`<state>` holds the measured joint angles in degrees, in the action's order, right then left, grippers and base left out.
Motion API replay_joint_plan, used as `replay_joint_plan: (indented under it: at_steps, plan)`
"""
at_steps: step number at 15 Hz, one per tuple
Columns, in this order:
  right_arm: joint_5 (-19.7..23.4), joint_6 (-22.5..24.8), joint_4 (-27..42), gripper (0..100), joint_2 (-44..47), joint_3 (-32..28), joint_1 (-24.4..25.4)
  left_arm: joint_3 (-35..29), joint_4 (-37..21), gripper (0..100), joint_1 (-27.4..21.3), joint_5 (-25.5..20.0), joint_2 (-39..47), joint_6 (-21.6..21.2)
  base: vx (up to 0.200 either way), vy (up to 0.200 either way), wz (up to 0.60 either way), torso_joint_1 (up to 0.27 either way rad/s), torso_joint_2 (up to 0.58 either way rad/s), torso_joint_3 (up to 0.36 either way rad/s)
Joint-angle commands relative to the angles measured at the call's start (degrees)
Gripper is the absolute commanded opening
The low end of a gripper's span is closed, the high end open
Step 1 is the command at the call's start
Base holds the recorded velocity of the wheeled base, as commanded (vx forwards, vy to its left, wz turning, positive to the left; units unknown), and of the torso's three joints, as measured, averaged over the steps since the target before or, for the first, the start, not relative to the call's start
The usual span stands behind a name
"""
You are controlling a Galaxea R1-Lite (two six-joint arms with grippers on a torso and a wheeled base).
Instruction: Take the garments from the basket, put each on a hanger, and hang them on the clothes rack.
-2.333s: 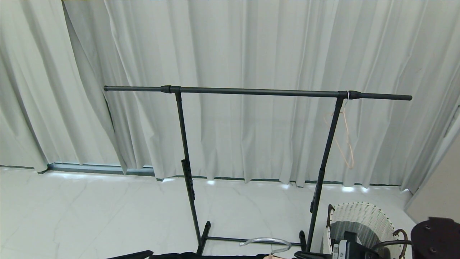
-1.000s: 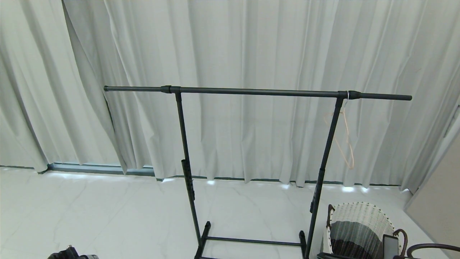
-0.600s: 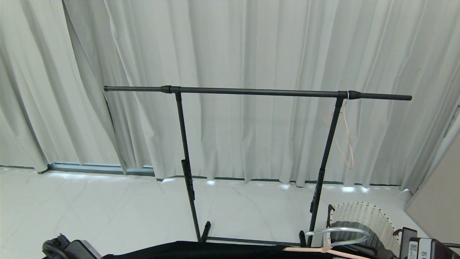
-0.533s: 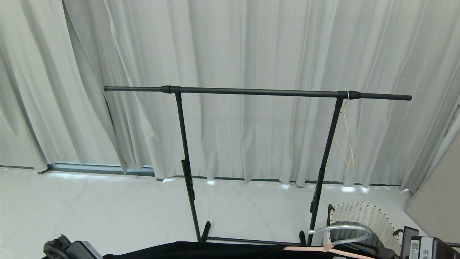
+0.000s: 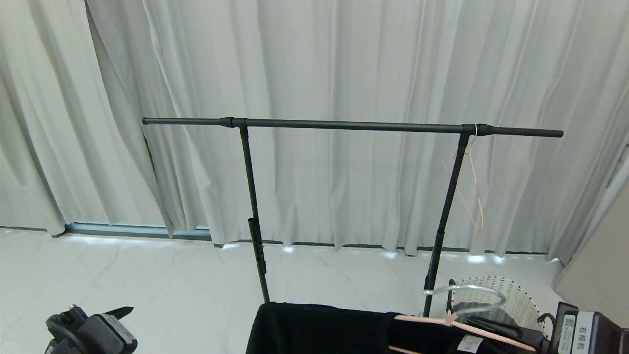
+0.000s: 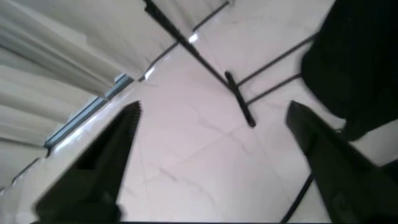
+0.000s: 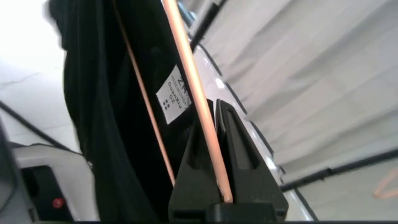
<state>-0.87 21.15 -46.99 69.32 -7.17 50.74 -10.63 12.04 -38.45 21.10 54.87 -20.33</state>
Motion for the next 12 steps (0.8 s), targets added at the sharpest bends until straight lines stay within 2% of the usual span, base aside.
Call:
replay_joint_plan:
  at_steps: [1,3,4,5,7,8,10,12]
  plan:
    - [-1.51,0.03,0.15,0,0.73,0.14,-3.98,-3.26,0.26,100,-0.13,-0.27,-1.17,0.21,0.0,0.0,0.0,0.0,0.0,0.0]
    - [-4.14,0.03,1.38,0,1.88,-0.48,-10.66,-7.04,2.19,100,0.04,-0.27,-0.11,2.49,0.0,0.0,0.0,0.0,0.0,0.0]
    - [-7.4,0.12,1.91,0,3.02,-1.36,-14.53,-8.44,3.51,100,0.83,-0.01,0.76,3.02,0.0,0.0,0.0,0.0,0.0,0.0]
    - [-11.26,0.03,2.17,0,4.34,-2.76,-18.31,-9.41,5.62,100,3.38,0.08,1.2,2.76,0.0,0.0,0.0,0.0,0.0,0.0]
    - [-13.02,0.03,4.72,0,7.15,-7.16,-25.78,-10.82,9.49,100,9.18,0.17,2.96,2.32,0.0,0.0,0.0,0.0,0.0,0.0]
    - [-13.2,0.03,6.65,0,7.85,-8.83,-27.36,-11.25,10.19,100,10.76,0.17,3.4,2.32,0.0,0.0,0.0,0.0,0.0,0.0]
    - [-15.66,-0.76,16.32,0,9.52,-16.3,-32.37,-11.96,11.25,100,12.43,0.17,3.67,1.09,0.0,0.0,0.0,0.0,0.0,0.0]
    - [-15.83,-5.51,22.74,0,10.66,-21.75,-33.16,-11.78,11.25,100,12.43,0.08,3.49,-1.29,0.0,0.0,0.0,0.0,0.0,0.0]
